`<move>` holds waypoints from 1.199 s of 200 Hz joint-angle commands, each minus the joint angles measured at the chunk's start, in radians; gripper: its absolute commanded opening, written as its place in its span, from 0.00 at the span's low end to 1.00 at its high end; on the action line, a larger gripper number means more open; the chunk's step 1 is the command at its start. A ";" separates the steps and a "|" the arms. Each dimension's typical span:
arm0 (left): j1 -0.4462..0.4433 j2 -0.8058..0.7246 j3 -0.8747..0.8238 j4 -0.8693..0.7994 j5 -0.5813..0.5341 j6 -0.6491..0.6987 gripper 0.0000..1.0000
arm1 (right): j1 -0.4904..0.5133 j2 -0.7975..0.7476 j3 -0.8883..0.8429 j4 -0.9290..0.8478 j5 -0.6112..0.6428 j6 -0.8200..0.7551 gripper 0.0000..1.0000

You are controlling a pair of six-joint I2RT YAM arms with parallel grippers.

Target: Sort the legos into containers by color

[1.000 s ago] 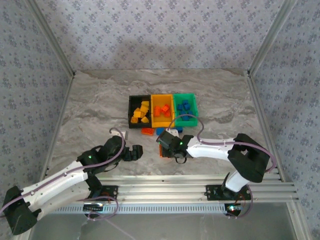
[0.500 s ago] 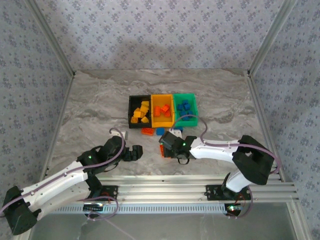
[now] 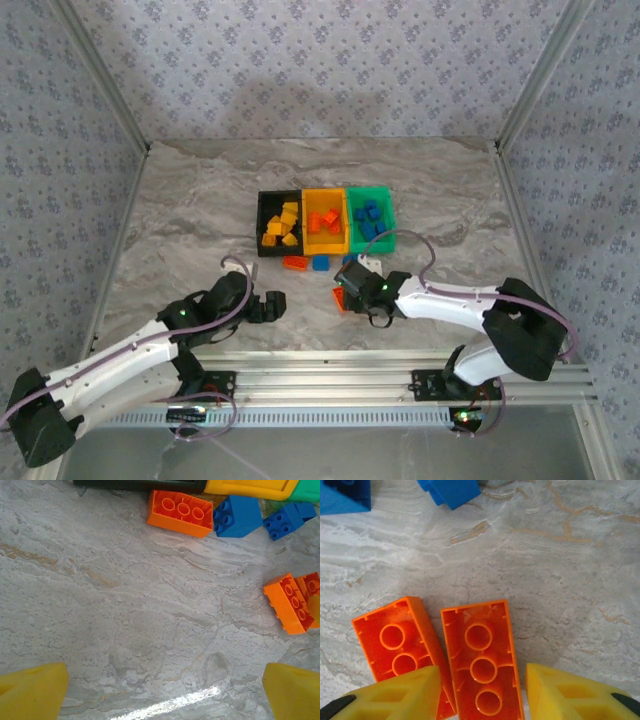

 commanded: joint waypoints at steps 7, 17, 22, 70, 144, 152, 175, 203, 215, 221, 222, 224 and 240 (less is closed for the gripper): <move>0.006 0.008 0.010 0.017 0.011 -0.005 1.00 | -0.020 0.041 -0.012 -0.006 -0.005 -0.006 0.51; 0.005 0.010 0.011 0.018 0.013 -0.004 1.00 | -0.026 0.046 -0.015 -0.012 -0.004 0.000 0.51; 0.006 0.012 0.011 0.018 0.014 -0.005 1.00 | -0.028 0.045 -0.016 -0.013 0.000 0.003 0.51; 0.005 0.020 0.019 0.020 0.016 -0.001 1.00 | -0.073 -0.039 -0.069 -0.040 0.011 0.009 0.51; 0.005 0.039 0.026 0.032 0.023 0.000 1.00 | -0.094 -0.232 -0.080 -0.029 -0.013 -0.062 0.64; 0.005 0.039 0.026 0.032 0.023 0.000 1.00 | -0.103 -0.237 -0.080 -0.047 -0.019 -0.061 0.64; 0.005 0.040 0.022 0.033 0.023 -0.001 1.00 | -0.139 -0.228 -0.095 -0.059 -0.035 -0.067 0.59; 0.005 0.039 0.021 0.032 0.023 -0.003 1.00 | -0.162 -0.196 -0.120 -0.031 -0.058 -0.066 0.51; 0.006 0.037 0.021 0.033 0.023 -0.004 1.00 | -0.168 -0.182 -0.131 -0.016 -0.067 -0.067 0.48; 0.006 0.037 0.022 0.033 0.022 -0.003 1.00 | -0.169 -0.174 -0.135 -0.011 -0.068 -0.065 0.47; 0.006 0.036 0.022 0.033 0.022 -0.004 1.00 | -0.170 -0.172 -0.137 -0.010 -0.070 -0.065 0.47; 0.006 0.037 0.021 0.034 0.022 -0.003 1.00 | -0.173 -0.169 -0.137 -0.009 -0.072 -0.065 0.47; 0.006 0.038 0.020 0.035 0.022 -0.005 1.00 | -0.180 -0.150 -0.145 0.005 -0.079 -0.066 0.46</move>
